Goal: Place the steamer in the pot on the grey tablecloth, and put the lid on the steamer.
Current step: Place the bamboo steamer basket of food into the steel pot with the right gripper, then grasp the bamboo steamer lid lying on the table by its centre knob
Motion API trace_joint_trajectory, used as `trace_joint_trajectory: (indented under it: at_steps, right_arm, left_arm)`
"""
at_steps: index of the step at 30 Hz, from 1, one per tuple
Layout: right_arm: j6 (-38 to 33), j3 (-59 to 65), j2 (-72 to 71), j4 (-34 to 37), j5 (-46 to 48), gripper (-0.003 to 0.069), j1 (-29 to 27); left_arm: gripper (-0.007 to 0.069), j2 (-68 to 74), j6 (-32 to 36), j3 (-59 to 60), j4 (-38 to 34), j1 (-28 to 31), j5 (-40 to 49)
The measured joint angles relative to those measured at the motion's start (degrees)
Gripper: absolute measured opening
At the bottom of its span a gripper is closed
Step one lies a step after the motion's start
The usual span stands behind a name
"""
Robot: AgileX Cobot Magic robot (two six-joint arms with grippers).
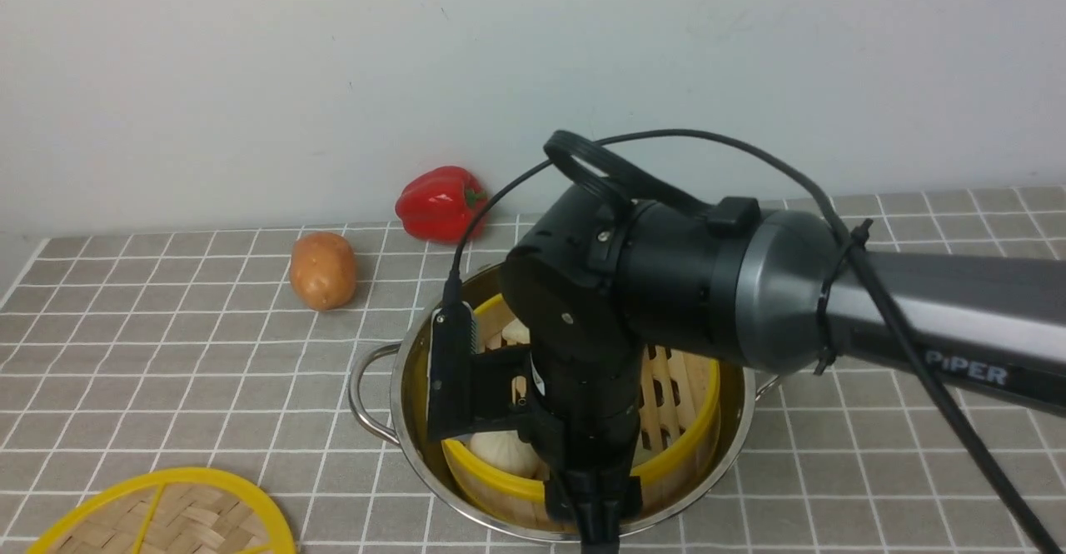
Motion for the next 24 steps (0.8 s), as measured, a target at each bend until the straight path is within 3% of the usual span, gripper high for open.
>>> trace_joint_trajectory:
  at_steps: [8,12,19,24]
  right_arm:
    - [1.7,0.0,-0.4,-4.1,-0.6,0.0499,0.0]
    - [6.0,-2.3,-2.7,-7.0,0.9,0.0498,0.1]
    - [9.0,-11.4,-7.8,0.8,0.5,0.0431,0.1]
    - [12.8,-14.5,-10.4,1.4,0.6,0.0355,0.1]
  left_arm:
    - [0.0243,0.0,0.0,0.0,0.0,0.0,0.0]
    - [0.0243,0.0,0.0,0.0,0.0,0.0,0.0]
    - [0.0243,0.0,0.0,0.0,0.0,0.0,0.0]
    - [0.0243,0.0,0.0,0.0,0.0,0.0,0.0]
